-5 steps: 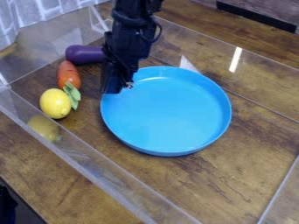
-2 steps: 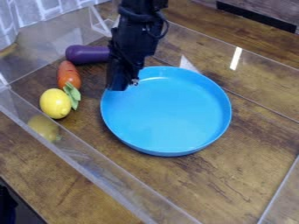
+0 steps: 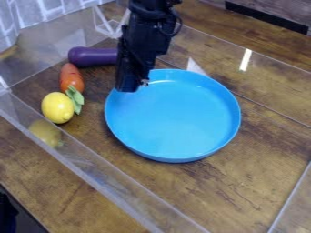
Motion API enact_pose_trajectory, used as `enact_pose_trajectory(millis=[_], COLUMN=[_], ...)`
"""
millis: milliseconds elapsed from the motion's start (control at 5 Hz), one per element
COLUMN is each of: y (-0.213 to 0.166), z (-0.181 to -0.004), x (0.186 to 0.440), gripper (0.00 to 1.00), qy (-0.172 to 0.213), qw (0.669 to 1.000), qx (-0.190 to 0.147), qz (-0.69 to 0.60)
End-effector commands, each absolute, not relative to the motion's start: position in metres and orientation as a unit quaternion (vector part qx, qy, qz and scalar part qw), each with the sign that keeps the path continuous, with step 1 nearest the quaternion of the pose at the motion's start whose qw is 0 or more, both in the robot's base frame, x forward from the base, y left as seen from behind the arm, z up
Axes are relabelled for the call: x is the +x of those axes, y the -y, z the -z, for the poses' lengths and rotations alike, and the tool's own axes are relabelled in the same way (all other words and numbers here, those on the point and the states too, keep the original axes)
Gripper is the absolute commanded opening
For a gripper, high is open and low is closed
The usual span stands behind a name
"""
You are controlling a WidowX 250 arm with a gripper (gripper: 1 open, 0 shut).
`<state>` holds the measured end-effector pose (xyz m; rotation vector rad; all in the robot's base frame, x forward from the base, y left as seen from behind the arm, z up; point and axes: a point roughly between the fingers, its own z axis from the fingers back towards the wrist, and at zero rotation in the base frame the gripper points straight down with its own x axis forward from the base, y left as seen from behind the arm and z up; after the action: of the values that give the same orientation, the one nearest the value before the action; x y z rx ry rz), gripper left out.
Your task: Put the carrot on the blue tray
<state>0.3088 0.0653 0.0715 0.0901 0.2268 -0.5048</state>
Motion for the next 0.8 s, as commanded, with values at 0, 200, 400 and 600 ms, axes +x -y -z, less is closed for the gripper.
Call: enact_pose_trajectory(millis=[0,200,400,600], y=[-0.067,-0.069,-0.071,-0.074], z=[-0.102,-0.104,-0.111,-0.116], x=[0.320,0.321,0.322,0.323], gripper=[1.00,1.00,1.00,1.00], qy=[-0.066,-0.064,-0.055,-0.047], qw=[0.961,0.961,0.961,0.961], qx=[0.070,0.071,0.075,0.079], qz=[0.258,0.259,0.261,0.262])
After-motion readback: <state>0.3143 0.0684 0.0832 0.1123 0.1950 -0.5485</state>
